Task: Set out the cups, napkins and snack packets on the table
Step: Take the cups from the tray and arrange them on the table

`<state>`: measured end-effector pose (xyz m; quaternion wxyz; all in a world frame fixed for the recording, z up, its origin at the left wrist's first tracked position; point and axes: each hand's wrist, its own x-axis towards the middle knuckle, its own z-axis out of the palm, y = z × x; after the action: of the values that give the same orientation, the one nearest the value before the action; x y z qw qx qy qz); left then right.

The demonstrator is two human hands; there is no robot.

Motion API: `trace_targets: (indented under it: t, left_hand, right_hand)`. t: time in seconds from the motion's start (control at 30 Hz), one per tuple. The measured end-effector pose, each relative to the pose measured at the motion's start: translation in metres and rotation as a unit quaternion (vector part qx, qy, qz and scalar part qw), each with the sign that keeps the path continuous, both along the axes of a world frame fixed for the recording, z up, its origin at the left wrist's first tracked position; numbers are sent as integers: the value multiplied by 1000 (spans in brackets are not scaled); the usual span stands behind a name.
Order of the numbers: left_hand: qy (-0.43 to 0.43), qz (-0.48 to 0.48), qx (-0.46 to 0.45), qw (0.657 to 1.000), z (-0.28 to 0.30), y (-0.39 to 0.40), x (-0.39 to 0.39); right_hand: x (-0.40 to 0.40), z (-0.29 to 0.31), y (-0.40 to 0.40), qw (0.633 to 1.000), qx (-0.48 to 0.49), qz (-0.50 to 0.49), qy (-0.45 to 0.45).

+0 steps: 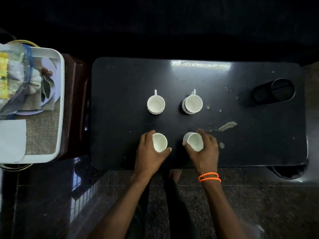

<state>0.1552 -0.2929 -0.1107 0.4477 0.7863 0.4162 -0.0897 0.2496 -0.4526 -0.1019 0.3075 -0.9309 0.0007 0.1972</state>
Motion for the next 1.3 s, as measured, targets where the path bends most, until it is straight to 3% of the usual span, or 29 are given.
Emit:
trace_targets:
  t: [0.3, 0.5, 0.83, 1.3]
  left_hand:
    - [-3, 34, 28, 999, -1, -16, 4]
    - [-45, 96, 36, 994, 7, 26, 45]
    - [-37, -64, 75, 994, -12, 69, 115]
    - [-87, -58, 83, 991, -23, 75, 118]
  right_hand:
    - [0, -2, -3, 1000, 7, 4, -6]
    - [40, -5, 14, 995, 14, -45, -90]
    - [112, -21, 71, 997, -6, 39, -69]
    - [108, -30, 67, 993, -26, 69, -97]
